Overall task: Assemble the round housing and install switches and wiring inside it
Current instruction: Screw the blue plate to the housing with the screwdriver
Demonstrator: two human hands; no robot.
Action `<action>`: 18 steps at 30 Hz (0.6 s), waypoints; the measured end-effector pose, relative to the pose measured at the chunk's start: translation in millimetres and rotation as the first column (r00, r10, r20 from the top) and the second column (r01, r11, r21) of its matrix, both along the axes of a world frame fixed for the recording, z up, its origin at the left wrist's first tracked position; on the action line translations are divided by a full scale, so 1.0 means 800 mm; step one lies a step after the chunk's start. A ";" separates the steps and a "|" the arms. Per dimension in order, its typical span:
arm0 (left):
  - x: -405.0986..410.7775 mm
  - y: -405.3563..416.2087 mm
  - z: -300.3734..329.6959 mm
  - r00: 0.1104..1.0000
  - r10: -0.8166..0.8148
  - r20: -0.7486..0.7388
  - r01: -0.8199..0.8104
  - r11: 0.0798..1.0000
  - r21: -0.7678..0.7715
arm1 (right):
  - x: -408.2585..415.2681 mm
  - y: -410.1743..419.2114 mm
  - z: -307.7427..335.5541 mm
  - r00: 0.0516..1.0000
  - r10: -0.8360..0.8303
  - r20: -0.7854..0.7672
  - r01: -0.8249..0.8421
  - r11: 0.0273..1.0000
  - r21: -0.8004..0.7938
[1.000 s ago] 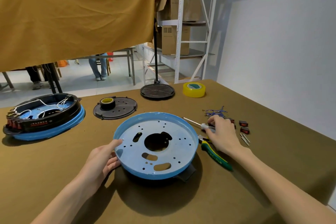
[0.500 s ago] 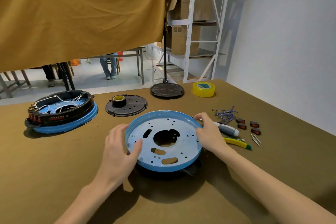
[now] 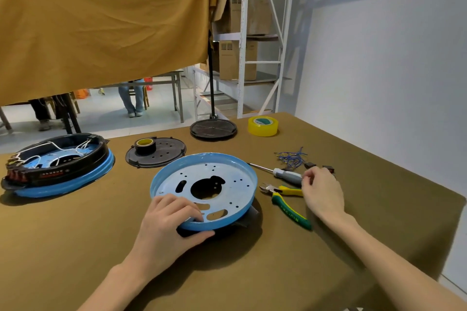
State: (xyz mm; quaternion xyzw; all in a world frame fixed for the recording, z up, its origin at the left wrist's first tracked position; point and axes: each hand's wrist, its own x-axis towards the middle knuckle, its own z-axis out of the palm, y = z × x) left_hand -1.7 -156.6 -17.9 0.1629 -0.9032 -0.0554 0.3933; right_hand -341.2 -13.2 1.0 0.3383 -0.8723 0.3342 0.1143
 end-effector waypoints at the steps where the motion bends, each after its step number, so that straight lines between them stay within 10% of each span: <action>1: -0.001 0.001 -0.001 1.000 0.010 -0.012 -0.010 1.000 -0.005 | -0.010 0.007 -0.002 0.999 -0.041 0.010 0.040 0.997 0.066; 18: -0.004 0.003 -0.011 0.999 0.039 -0.017 -0.041 0.995 -0.093 | -0.060 0.007 0.040 0.880 0.056 0.471 -0.211 0.936 0.282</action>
